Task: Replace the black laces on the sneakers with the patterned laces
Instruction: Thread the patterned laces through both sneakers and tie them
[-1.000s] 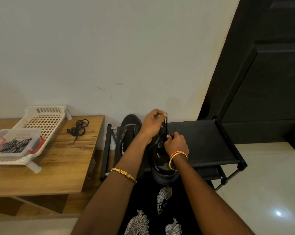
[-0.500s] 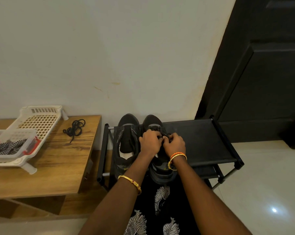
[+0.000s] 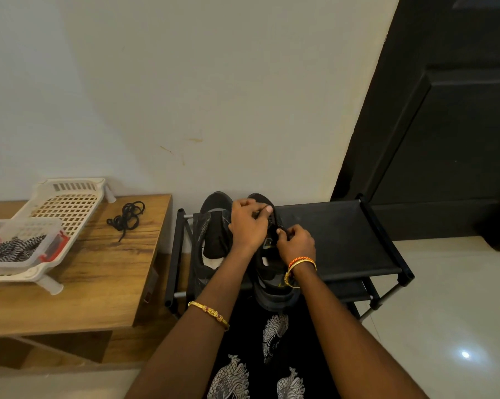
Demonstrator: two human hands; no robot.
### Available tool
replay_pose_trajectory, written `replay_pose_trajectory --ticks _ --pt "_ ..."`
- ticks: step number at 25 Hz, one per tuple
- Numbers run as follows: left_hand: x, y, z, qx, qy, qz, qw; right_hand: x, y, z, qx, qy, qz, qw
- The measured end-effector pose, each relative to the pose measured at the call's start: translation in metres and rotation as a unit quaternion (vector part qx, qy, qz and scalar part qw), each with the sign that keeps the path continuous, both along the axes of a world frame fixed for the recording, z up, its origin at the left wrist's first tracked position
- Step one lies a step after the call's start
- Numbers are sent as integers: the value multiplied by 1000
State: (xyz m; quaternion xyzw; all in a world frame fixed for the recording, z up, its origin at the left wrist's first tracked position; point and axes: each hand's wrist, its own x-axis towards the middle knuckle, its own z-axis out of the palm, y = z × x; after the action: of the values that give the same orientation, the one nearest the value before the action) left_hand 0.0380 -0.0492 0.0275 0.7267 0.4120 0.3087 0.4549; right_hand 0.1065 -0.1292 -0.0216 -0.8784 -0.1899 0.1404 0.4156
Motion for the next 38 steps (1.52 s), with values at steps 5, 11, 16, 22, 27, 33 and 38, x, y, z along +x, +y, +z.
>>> replay_pose_trajectory --ticks 5,11,16,22,27,33,38 --pt "-2 0 29 -322 -254 9 912 0 -1 0 -4 -8 2 1000" --pt "0 -6 -17 87 255 -131 954 1 -1 0 -10 -4 10 1000" --pt "-3 -10 -21 114 185 -113 970 0 0 1 -23 -20 8 999" --pt "-17 -6 1 144 94 -43 984 -1 -1 3 -29 -31 11 999" --pt "-33 12 29 58 -13 143 988 -1 -2 4 -31 -31 15 999" --pt "-49 7 18 123 189 95 970 -2 -2 7 -41 -39 33 998" --pt "-40 -36 -10 54 159 -94 981 -3 -7 13 -37 -29 71 996"
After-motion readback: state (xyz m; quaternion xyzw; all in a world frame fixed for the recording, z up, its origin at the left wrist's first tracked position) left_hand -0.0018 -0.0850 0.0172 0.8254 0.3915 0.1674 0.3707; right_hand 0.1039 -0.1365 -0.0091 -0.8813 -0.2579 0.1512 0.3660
